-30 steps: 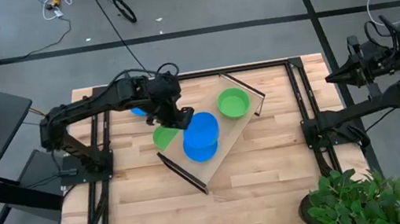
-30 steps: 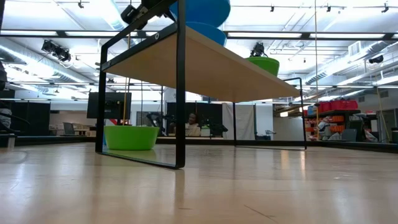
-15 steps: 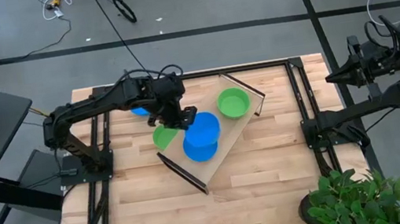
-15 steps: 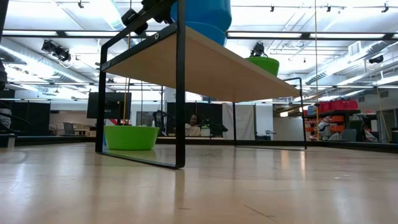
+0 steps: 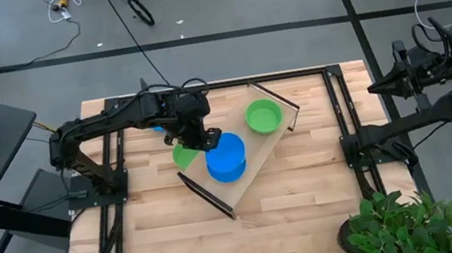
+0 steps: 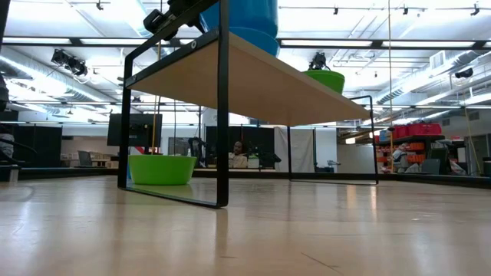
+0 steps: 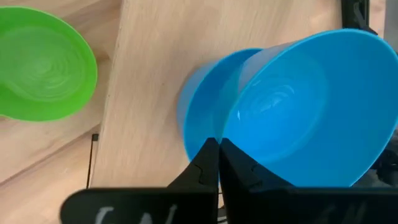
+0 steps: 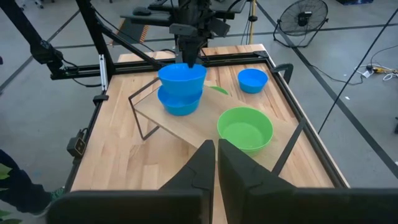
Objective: Pick & Place Mini bowls
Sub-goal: Stack the bottom blue bowl on top of the blue bowl on the shelf
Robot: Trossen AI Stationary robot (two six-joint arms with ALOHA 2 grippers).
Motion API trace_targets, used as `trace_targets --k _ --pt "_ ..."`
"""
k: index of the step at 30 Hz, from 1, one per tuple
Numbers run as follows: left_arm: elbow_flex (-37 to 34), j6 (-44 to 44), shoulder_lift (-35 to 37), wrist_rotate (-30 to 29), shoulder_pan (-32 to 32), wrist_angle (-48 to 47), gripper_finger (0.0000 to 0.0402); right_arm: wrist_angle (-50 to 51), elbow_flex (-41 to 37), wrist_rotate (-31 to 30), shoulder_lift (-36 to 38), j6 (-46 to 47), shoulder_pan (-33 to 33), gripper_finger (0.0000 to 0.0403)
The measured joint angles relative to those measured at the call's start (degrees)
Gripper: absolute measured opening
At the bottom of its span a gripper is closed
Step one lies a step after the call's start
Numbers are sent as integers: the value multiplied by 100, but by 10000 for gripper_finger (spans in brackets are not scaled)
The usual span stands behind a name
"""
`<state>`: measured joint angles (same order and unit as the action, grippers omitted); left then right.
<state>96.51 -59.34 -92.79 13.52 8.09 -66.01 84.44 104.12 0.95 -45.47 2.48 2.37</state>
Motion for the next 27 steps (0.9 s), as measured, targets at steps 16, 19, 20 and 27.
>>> trace_targets --k 16,19,20,27 --pt "4 204 -234 -234 -246 -193 0 -2 0 0 0 0 0 23" --pt "-4 237 -271 -245 -273 -217 0 0 0 0 1 0 -1 23" --pt "-2 245 -284 -245 -291 -196 0 -1 0 0 2 1 0 23" --pt "0 301 -354 -223 -317 -172 1 0 0 0 1 0 0 23"
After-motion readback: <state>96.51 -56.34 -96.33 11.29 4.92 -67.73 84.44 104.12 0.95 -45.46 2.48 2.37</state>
